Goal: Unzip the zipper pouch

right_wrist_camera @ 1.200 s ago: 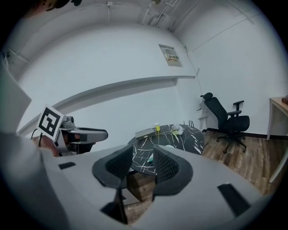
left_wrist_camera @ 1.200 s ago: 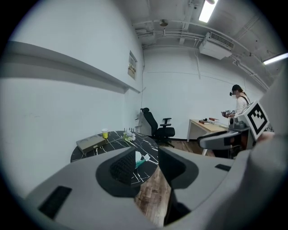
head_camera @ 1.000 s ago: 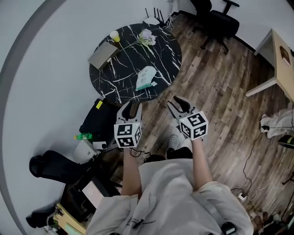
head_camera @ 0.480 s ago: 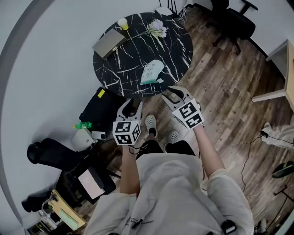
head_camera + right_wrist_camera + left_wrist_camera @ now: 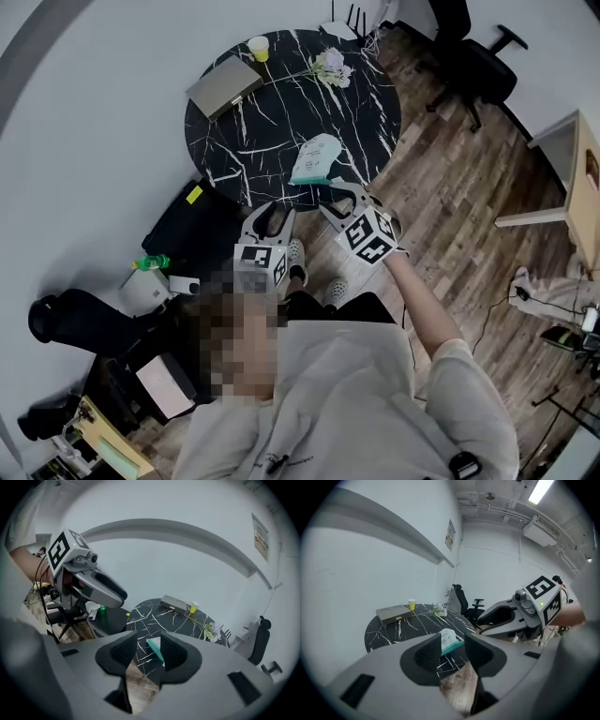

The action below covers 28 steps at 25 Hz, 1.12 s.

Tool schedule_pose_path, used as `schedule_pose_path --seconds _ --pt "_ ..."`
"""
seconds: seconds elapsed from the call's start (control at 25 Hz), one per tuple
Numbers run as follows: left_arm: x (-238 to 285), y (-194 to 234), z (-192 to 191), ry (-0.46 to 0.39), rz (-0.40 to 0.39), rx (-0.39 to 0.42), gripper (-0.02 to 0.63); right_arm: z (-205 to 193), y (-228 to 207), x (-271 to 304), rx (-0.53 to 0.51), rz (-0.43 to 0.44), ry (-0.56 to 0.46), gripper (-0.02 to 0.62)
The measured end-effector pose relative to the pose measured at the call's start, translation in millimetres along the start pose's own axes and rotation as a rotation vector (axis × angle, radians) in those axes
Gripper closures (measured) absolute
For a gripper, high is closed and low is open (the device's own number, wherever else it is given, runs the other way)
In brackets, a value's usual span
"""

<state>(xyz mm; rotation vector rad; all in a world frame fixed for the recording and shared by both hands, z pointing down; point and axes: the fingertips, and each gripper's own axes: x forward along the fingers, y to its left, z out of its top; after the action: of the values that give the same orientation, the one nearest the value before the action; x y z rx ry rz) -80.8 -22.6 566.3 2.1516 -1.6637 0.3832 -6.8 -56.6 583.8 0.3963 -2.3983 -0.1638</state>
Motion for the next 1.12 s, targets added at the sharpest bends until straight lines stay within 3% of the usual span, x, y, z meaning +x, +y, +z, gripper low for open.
schedule_pose_path --seconds 0.2,0.44,0.52,0.68,0.76,0.92,1.12 --pt "16 26 -19 0.015 -0.036 -0.002 0.445 -11 1 54 -0.123 0.029 0.106 0.433" --pt "27 48 -47 0.028 -0.058 -0.042 0.446 -34 0 107 -0.363 0.042 0.239 0.428" --pt "30 52 -58 0.032 -0.061 -0.058 0.445 -43 1 123 -0.49 0.044 0.288 0.423" --pt "27 64 -75 0.043 -0.054 -0.099 0.445 -62 6 152 -0.882 -0.006 0.408 0.42" --pt "25 70 -82 0.046 -0.044 -0.118 0.445 -70 7 166 -0.983 -0.022 0.443 0.416" --pt "23 83 -96 0.054 -0.031 -0.139 0.445 -83 6 188 -1.085 -0.023 0.492 0.402" --pt "21 104 -103 0.047 -0.015 -0.171 0.445 -93 1 206 -1.102 -0.038 0.521 0.394"
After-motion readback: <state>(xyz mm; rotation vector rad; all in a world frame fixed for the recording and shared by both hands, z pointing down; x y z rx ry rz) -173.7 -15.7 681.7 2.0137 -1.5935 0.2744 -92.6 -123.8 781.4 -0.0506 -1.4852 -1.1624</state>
